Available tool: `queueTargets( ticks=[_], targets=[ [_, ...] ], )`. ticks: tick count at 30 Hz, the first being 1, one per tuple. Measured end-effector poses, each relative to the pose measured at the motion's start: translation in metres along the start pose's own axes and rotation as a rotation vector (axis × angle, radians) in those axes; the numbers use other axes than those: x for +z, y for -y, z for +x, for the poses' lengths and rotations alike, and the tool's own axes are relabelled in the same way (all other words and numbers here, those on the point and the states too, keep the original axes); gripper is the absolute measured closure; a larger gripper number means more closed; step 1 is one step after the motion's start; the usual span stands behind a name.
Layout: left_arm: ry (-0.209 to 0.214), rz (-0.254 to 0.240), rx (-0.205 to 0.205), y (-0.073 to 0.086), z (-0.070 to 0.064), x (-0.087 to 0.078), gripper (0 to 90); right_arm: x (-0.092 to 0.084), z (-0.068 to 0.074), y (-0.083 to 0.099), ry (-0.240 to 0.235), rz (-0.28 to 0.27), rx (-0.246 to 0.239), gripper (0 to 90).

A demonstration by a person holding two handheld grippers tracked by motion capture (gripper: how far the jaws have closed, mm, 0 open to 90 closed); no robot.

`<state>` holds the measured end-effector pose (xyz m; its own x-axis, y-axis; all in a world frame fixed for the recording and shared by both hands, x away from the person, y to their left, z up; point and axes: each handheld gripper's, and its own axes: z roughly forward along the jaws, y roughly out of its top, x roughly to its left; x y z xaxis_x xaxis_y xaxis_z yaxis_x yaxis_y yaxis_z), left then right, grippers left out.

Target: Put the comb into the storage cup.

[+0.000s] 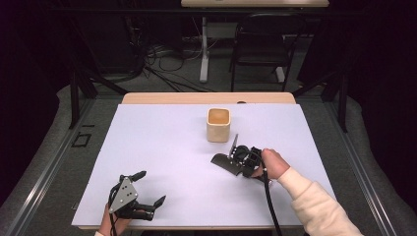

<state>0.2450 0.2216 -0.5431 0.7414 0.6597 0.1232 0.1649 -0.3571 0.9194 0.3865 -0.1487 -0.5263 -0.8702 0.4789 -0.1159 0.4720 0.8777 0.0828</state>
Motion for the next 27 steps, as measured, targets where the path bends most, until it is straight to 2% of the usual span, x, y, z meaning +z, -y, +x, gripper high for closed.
queueTargets(
  ticks=[1, 4, 7, 9, 19, 22, 27],
  targets=[
    [-0.001, 0.001, 0.002, 0.0, 0.0001, 0.0, 0.1, 0.0, -0.0007, 0.0002, -0.003, -0.003, 0.021, 67.0],
    [0.0, 0.003, 0.002, -0.0001, 0.0, 0.0, 0.1, 0.0002, -0.0022, 0.0003, -0.004, -0.005, 0.015, 68.1],
    [-0.001, 0.002, 0.003, -0.0001, 0.0, -0.0001, 0.1, -0.0011, -0.0015, 0.0008, -0.017, 0.007, 0.043, 71.3],
    [-0.001, 0.004, 0.004, -0.0001, 0.0, -0.0001, 0.1, -0.0001, -0.0021, 0.0019, -0.018, -0.009, 0.048, 71.7],
    [-0.004, 0.003, 0.003, 0.0, 0.0002, -0.0002, 0.1, -0.0022, -0.001, 0.0042, -0.03, -0.023, 0.05, 72.2],
    [-0.004, 0.004, 0.004, -0.0002, 0.0002, -0.0004, 0.1, -0.004, -0.0009, 0.0039, -0.033, -0.013, 0.045, 72.2],
    [-0.003, 0.003, 0.0, 0.0001, 0.0006, 0.0003, 0.1, -0.0065, -0.0008, 0.0044, -0.025, -0.035, 0.032, 72.3]
  ],
)
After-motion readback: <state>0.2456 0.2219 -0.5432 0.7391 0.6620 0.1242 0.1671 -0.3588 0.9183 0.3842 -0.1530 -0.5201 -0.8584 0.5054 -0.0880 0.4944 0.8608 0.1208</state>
